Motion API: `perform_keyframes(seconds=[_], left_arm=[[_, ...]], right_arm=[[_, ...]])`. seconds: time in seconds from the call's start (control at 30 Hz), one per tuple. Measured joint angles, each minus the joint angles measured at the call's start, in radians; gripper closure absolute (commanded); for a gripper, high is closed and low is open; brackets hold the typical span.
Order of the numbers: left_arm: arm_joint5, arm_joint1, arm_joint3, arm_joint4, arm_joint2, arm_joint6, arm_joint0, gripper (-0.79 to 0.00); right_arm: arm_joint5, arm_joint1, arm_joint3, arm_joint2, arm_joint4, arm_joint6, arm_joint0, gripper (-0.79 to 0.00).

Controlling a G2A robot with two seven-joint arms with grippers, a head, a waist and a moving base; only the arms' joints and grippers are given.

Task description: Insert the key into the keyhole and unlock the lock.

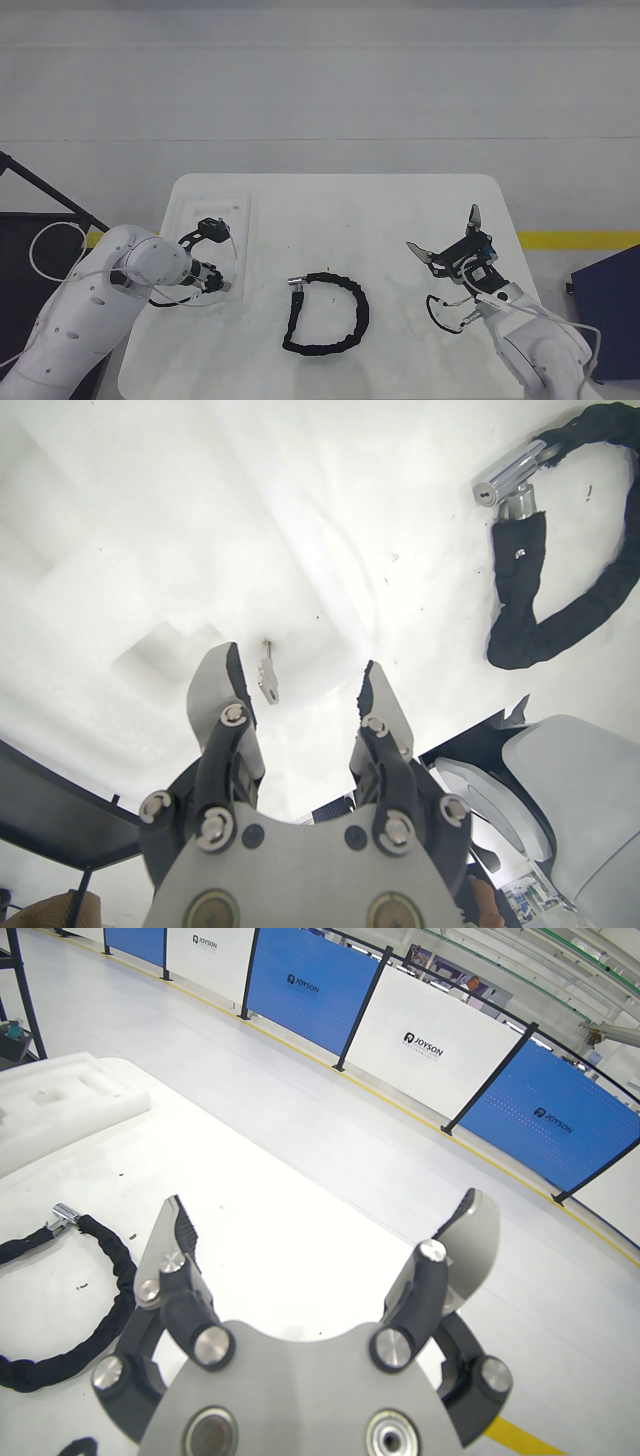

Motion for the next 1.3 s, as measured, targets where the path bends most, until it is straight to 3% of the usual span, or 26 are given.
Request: perform_keyframes(seconds=[1.07,1.3], left_arm=[[-0.005,-0.008,0.055,0.011,0.048,-0.026,-0.059,-0.317],[-0.004,-0.011,0.066,0.015,0.065,-0.037,-0.072,-0.249]], right_arm=[[0.0,0.0,0.0,0.0,0.0,0.0,0.0,-0.785],[0.0,0.0,0.0,0.0,0.0,0.0,0.0,-0.785]])
